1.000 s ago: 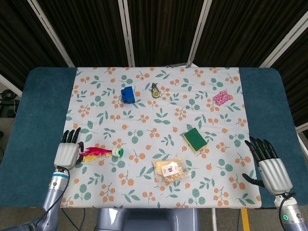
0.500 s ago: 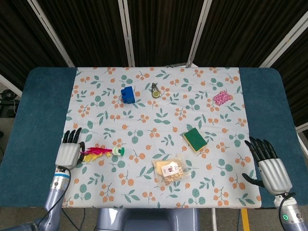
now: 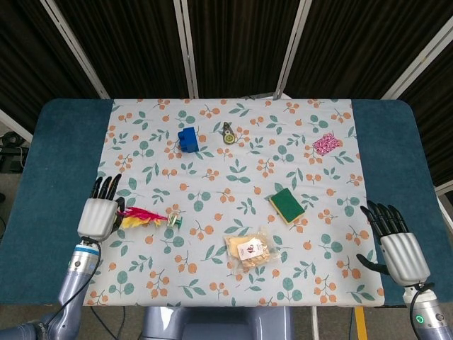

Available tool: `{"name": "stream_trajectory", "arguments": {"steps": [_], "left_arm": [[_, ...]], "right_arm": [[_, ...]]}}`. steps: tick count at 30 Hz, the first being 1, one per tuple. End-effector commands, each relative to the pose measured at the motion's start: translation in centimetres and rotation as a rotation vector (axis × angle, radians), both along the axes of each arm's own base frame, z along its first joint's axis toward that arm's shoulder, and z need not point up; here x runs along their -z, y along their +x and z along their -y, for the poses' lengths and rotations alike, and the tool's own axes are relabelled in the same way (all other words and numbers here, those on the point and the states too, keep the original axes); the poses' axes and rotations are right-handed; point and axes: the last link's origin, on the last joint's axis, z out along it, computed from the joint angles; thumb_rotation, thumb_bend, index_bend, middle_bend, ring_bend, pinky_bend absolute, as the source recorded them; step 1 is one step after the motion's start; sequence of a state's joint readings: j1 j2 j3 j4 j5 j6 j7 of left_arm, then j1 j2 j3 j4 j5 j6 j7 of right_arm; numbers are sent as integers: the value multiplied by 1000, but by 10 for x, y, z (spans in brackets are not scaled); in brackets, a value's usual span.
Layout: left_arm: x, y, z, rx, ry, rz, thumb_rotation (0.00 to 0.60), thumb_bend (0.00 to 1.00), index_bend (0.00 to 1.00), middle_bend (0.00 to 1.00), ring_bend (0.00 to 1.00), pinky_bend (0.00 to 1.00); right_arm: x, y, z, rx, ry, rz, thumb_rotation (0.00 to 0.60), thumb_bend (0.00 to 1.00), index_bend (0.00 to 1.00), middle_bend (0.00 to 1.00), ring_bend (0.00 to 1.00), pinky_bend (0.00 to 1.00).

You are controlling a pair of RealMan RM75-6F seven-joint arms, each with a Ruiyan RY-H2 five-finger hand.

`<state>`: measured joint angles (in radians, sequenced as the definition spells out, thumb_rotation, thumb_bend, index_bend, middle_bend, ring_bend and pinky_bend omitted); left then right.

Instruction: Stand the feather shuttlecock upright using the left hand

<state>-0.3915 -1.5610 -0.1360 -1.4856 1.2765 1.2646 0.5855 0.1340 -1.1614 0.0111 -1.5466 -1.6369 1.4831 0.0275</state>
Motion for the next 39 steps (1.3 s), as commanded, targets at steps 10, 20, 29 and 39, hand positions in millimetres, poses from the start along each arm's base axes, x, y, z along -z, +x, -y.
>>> {"name": "stream_trajectory", "arguments": {"steps": [10, 20, 29, 39], "left_arm": [[-51, 74, -31, 287, 49, -303, 600, 444, 631, 0, 0, 8], [-45, 101, -28, 420, 42, -339, 600, 443, 653, 0, 0, 25], [-34, 107, -19, 480, 18, -342, 600, 445, 662, 0, 0, 30], [-25, 116, -16, 490, 9, -307, 600, 444, 662, 0, 0, 30]], "right_arm": [[1, 0, 0, 2, -1, 0, 600, 82, 38, 0, 0, 0], [0, 0, 1, 7, -1, 5, 600, 81, 38, 0, 0, 0], [0, 1, 0, 8, 2, 11, 600, 81, 38, 0, 0, 0], [0, 0, -1, 7, 3, 8, 600, 81, 38, 0, 0, 0]]}}
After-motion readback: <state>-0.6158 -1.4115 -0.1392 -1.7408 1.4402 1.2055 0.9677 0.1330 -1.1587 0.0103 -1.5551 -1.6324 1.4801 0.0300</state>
